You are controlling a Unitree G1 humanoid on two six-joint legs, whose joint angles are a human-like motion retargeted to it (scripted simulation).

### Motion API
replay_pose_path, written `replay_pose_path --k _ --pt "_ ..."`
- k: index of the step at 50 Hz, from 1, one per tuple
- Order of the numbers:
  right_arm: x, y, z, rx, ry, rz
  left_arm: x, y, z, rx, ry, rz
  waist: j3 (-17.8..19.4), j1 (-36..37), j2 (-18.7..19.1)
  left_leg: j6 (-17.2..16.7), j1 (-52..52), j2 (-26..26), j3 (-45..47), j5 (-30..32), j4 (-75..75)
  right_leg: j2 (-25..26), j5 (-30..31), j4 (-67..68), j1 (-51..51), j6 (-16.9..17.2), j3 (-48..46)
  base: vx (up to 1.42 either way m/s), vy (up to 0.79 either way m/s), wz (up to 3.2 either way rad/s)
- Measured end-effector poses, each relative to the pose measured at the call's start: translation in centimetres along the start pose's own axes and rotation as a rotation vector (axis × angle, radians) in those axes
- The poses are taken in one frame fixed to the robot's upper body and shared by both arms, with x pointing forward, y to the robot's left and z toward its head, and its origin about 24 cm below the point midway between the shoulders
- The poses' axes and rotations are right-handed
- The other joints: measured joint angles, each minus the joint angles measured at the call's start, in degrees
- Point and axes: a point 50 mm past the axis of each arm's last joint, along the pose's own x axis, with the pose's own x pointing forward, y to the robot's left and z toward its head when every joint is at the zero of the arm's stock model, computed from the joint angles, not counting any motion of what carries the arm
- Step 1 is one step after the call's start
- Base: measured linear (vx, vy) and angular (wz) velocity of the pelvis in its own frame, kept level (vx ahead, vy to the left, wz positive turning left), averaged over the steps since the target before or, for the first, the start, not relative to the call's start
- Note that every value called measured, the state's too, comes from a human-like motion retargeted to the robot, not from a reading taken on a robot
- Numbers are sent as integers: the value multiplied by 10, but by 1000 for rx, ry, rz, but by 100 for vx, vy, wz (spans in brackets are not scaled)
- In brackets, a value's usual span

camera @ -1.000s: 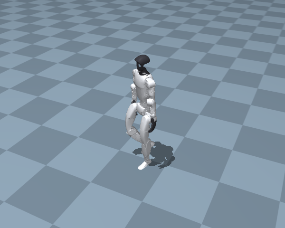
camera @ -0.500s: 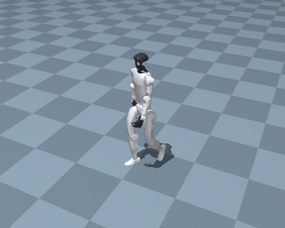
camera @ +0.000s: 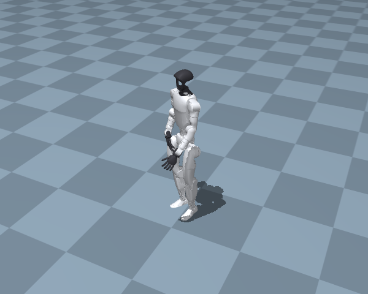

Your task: Upper body actions

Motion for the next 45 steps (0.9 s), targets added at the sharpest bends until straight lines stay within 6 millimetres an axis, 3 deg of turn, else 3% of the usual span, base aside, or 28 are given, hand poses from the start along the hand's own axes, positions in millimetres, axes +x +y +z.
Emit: replay_pose_path --k 3,10,17,20,22,23,24,27,30,35,40,45 --pt "0 6 -5 -38 37 20 -2 -4 -8 3 35 46 7 0 -1 2 6 -1 0 1 -5 1 1 -4 4 2 0 2 0 -2" --pt "-1 18 -21 -100 133 51 -9 -29 -27 12 108 -32 25 1 -3 8 20 -6 10 3 -22 5 9 -15 8 5 10 -1 0 -10" --pt "-19 36 -67 -100 336 -89 -14 -40 -32 -8 91 -159 38 22 -2 10 28 -7 25 5 -41 4 8 -19 8 11 26 1 0 -26" --pt "-35 55 -95 -123 461 -126 -15 -33 -36 -48 100 -164 31 150 7 -4 45 27 152 -11 -46 14 3 7 -16 33 157 4 -1 -291" --pt "-46 81 -112 -74 533 -67 -15 -37 -34 -44 94 -200 31 109 5 2 34 16 93 -5 -44 6 2 -9 -1 29 98 3 -2 226" --pt "-53 95 -120 -65 573 6 -14 -37 -32 -44 89 -215 39 29 -6 12 24 -12 8 5 -42 -6 6 -15 2 18 10 1 -4 452" --pt "-60 109 -129 -78 620 99 -13 -35 -31 -45 86 -214 41 5 -12 15 21 -21 -16 8 -42 -10 5 -17 6 15 -15 -1 -4 313" --pt "-81 151 -142 -129 701 472 -11 -25 -28 -31 74 -184 44 20 -18 13 23 -21 0 4 -43 -9 -1 -21 15 16 2 -3 -6 -12" --pt "-94 204 -130 -46 633 887 -8 -16 -26 -17 66 -160 53 16 -25 13 26 -24 -5 2 -43 -12 -4 -20 20 15 -3 -4 -6 10" --pt "-88 266 -73 321 392 1167 -7 -8 -26 -26 67 -140 69 16 -32 13 35 -23 -6 -1 -44 -12 -7 -18 29 15 -5 -2 -8 4" --pt "-72 274 -41 580 265 1118 -9 -8 -31 -39 82 -138 52 11 -26 13 28 -15 5 -5 -48 -5 -6 -20 18 16 7 -2 1 -16" --pt "-82 280 -42 636 244 1206 -10 -8 -32 -34 83 -132 71 0 -39 12 52 -22 10 -9 -44 -11 -2 -15 33 12 11 3 3 -7"
